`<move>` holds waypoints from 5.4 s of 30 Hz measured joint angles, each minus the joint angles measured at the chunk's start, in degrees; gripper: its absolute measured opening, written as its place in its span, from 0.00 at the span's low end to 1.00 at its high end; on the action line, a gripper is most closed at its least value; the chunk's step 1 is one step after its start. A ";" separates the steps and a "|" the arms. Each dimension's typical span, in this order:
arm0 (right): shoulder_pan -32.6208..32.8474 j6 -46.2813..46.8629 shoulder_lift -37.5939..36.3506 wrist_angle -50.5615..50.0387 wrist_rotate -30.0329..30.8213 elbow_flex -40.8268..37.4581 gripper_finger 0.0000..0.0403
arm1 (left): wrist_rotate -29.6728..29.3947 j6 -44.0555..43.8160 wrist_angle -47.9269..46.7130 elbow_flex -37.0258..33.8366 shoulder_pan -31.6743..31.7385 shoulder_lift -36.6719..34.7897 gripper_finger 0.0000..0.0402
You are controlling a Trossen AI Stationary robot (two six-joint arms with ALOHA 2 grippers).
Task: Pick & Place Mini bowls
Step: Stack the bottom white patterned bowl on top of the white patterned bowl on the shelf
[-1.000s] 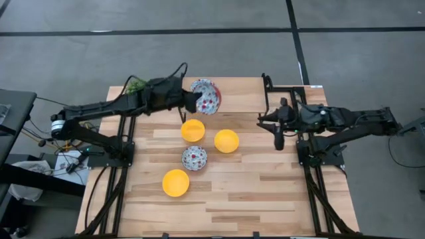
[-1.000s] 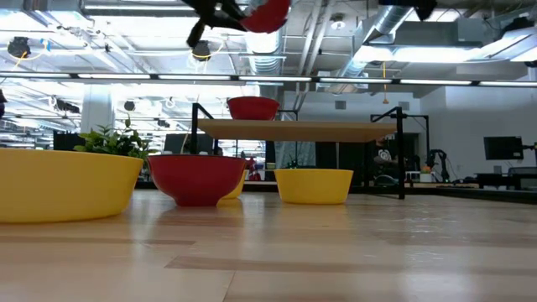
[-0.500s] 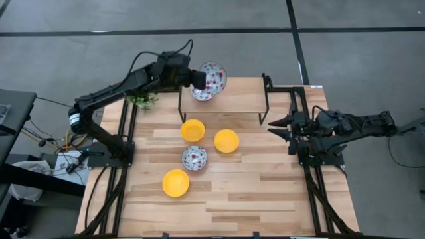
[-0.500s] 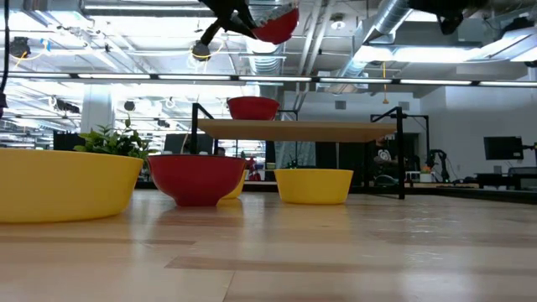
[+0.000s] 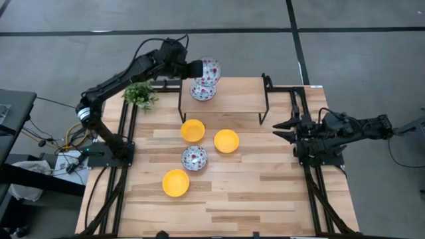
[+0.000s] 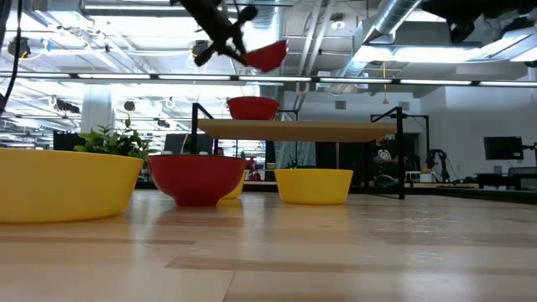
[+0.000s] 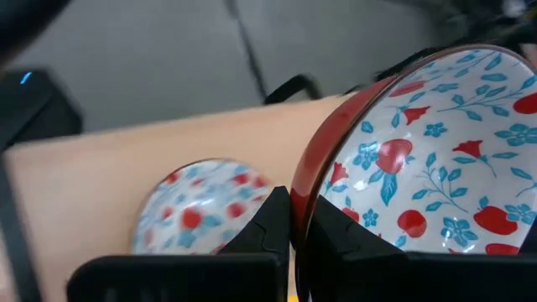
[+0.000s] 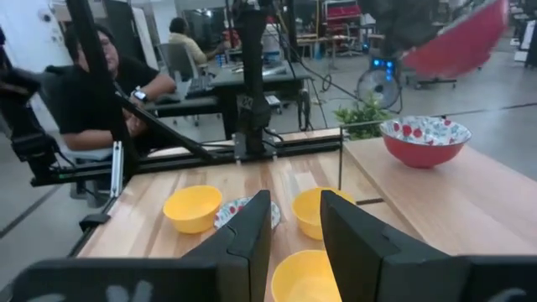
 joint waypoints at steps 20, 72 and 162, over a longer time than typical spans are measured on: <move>-0.10 -1.34 -1.78 -0.36 14.42 -0.16 0.23 | 4.41 -7.23 -8.74 -0.02 3.35 3.07 0.03; -0.10 -5.27 -8.72 -3.11 4.50 -0.11 0.23 | 0.89 -10.39 -14.42 -0.07 2.61 6.10 0.03; -0.09 -5.31 -8.74 -2.70 5.95 -0.09 0.23 | 1.15 -10.22 -11.57 -1.49 1.91 6.10 0.23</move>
